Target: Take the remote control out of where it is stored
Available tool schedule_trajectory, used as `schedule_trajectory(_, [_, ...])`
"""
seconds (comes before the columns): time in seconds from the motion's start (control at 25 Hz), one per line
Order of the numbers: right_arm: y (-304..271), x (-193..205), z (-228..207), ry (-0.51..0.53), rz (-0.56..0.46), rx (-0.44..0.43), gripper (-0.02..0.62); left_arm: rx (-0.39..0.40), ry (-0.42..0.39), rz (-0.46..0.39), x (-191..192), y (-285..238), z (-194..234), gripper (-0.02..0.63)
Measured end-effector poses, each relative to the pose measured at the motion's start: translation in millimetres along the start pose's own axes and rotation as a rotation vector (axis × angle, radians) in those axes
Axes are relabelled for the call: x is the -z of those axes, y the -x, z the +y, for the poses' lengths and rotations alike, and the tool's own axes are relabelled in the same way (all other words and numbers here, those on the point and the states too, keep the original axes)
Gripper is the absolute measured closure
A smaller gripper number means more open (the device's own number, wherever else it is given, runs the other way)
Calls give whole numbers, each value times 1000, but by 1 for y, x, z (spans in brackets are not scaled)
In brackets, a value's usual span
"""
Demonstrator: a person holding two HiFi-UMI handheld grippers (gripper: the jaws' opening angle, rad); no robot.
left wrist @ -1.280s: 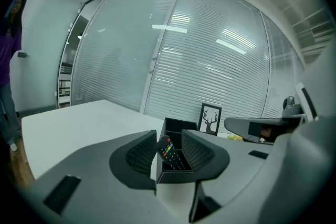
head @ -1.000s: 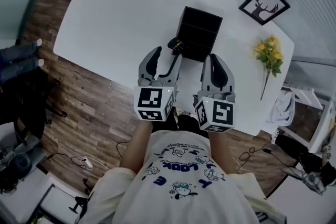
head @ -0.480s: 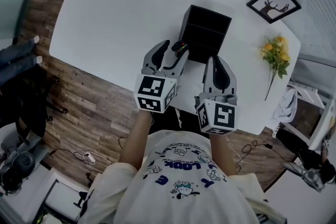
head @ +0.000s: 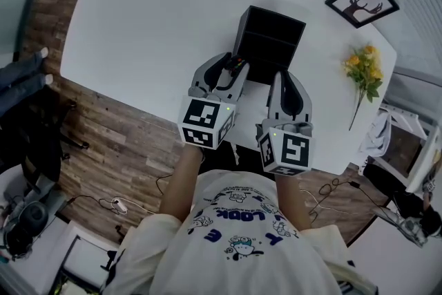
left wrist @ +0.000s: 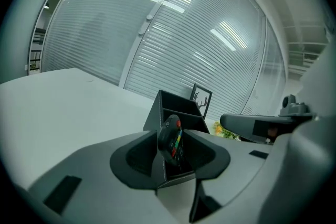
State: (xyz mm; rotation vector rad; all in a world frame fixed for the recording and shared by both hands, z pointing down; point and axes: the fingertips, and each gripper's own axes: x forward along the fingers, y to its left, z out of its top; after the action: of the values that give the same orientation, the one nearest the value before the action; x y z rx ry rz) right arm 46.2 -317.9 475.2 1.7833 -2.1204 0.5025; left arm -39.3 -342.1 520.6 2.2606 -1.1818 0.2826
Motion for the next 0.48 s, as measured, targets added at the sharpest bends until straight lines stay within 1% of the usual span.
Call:
schedule_trajectory(0.12, [-1,1,-1,-1,4,2,554,7,-36,-2,-2,-2,-5,479])
schedule_trajectory(0.2, [-1,3,-2,-3,6,3,554,1,-45,-7,-2,-1,-7,485])
schedule_trajectory(0.32, [0,4,-2,-6,7,2,554,5,-40,-9,-1,1,-10,502])
schedule_trajectory(0.48, [-1,1,-4,-8,1,2,554,35,-18,-17,-5,2,-18,532])
